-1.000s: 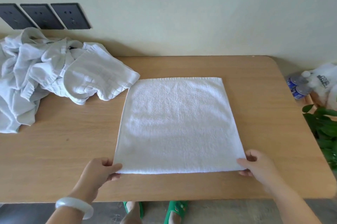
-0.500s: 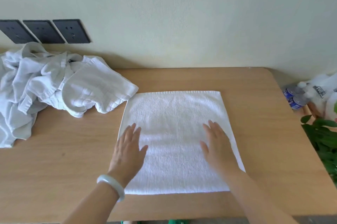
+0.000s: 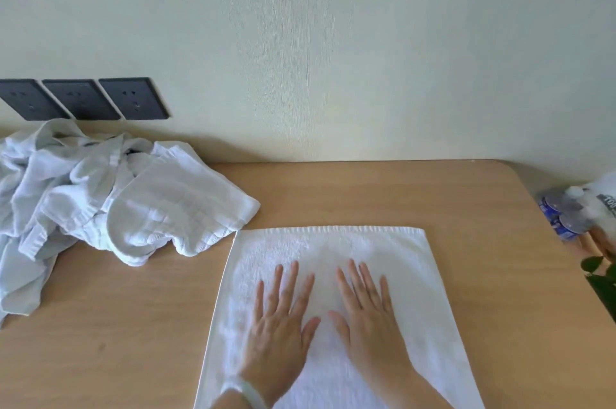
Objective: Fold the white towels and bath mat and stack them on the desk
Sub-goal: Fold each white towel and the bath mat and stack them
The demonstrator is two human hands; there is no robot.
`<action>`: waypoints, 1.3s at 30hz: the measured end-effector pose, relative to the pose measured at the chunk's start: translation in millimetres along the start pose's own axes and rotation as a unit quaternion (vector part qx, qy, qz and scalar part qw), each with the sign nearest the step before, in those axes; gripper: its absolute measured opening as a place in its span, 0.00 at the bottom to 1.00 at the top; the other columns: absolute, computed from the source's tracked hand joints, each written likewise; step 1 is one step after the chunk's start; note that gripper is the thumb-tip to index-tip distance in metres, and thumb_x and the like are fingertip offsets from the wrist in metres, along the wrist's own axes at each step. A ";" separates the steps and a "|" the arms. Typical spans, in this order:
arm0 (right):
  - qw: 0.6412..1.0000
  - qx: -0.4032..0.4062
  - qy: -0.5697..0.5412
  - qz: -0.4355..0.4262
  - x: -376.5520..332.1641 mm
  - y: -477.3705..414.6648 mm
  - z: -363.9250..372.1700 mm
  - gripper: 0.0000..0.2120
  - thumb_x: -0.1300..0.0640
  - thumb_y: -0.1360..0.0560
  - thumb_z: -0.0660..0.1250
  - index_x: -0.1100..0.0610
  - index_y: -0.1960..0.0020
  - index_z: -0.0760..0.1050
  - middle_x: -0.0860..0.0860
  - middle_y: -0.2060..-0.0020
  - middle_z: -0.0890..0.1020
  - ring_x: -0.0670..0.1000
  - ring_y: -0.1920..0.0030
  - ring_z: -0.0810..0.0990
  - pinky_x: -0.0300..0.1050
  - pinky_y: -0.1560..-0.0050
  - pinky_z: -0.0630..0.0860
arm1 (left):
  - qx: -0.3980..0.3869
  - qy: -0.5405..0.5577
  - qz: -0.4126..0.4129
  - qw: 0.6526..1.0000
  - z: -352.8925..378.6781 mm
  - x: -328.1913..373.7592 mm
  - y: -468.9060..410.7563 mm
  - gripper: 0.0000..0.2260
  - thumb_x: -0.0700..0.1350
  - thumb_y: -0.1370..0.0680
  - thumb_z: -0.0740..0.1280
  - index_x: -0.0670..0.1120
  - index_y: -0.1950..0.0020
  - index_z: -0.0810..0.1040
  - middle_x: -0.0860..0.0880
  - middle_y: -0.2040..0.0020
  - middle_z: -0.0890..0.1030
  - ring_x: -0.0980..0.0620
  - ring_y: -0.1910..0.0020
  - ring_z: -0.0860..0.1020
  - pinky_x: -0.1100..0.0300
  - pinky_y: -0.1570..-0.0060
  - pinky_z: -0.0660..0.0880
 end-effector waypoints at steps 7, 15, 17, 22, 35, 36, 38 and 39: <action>1.000 0.009 0.013 0.025 81.9 -11.4 -1.8 0.29 0.43 0.18 0.46 0.59 0.26 0.64 0.53 0.25 0.64 0.51 0.25 0.60 0.57 0.28 0.57 | -0.017 -0.011 -0.035 0.999 3.8 -64.1 -5.9 0.27 0.60 0.18 0.45 0.52 0.22 0.60 0.49 0.21 0.59 0.50 0.23 0.57 0.46 0.28 0.55; 0.994 -0.059 0.040 0.088 106.9 -111.8 -42.9 0.18 0.55 0.20 0.60 0.54 0.31 0.70 0.50 0.39 0.75 0.55 0.38 0.74 0.51 0.40 0.67 | -0.004 -0.024 -0.009 1.000 -33.9 -70.3 -107.3 0.20 0.50 0.21 0.58 0.43 0.32 0.71 0.47 0.39 0.75 0.45 0.36 0.75 0.51 0.32 0.65; 0.992 -0.080 0.043 0.092 111.4 -125.2 -46.9 0.14 0.53 0.25 0.69 0.52 0.40 0.75 0.47 0.48 0.73 0.54 0.42 0.74 0.51 0.47 0.65 | -0.054 -0.049 -0.021 0.997 -45.6 -77.0 -127.5 0.20 0.54 0.20 0.61 0.48 0.30 0.68 0.49 0.35 0.70 0.48 0.32 0.68 0.53 0.30 0.60; 0.992 -0.096 0.038 0.067 126.2 -126.0 -57.0 0.09 0.50 0.27 0.70 0.47 0.55 0.70 0.42 0.57 0.68 0.46 0.52 0.64 0.45 0.52 0.57 | -0.037 -0.015 -0.028 0.999 -62.9 -106.6 -134.2 0.05 0.50 0.23 0.67 0.51 0.49 0.76 0.53 0.50 0.72 0.50 0.42 0.71 0.58 0.40 0.61; 0.948 -0.139 -0.252 0.138 141.1 -96.0 -76.1 0.06 0.59 0.26 0.70 0.48 0.54 0.79 0.41 0.58 0.81 0.38 0.56 0.78 0.30 0.58 0.70 | -0.084 0.318 -0.144 0.933 -61.5 -140.2 -102.3 0.09 0.51 0.29 0.75 0.54 0.51 0.79 0.49 0.53 0.82 0.54 0.52 0.76 0.61 0.52 0.67; 0.941 -0.128 -0.268 0.161 142.9 -96.4 -76.0 0.03 0.57 0.25 0.70 0.50 0.55 0.78 0.44 0.59 0.81 0.41 0.57 0.78 0.33 0.59 0.69 | -0.069 0.386 -0.174 0.903 -62.4 -142.0 -100.6 0.07 0.51 0.32 0.76 0.53 0.57 0.81 0.43 0.57 0.83 0.52 0.56 0.77 0.59 0.54 0.68; 0.916 -0.090 -0.329 0.211 146.0 -96.5 -76.6 0.04 0.57 0.25 0.70 0.57 0.56 0.78 0.53 0.60 0.79 0.48 0.58 0.77 0.40 0.58 0.67 | -0.051 0.451 -0.231 0.860 -59.1 -145.6 -95.9 0.09 0.50 0.36 0.74 0.50 0.58 0.82 0.39 0.59 0.83 0.47 0.60 0.77 0.56 0.55 0.69; 0.902 -0.068 -0.357 0.234 147.3 -96.9 -76.1 0.05 0.57 0.25 0.70 0.59 0.56 0.78 0.56 0.60 0.79 0.50 0.58 0.77 0.43 0.58 0.67 | -0.044 0.462 -0.247 0.850 -58.3 -145.0 -93.7 0.09 0.50 0.35 0.75 0.47 0.58 0.82 0.39 0.62 0.81 0.48 0.62 0.76 0.55 0.56 0.68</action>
Point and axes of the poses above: each hand's wrist, its own y-axis away from the middle knuckle, its own z-axis out of the palm, x = y × z, the point moved 2 cm from there along -y, towards the middle knuckle
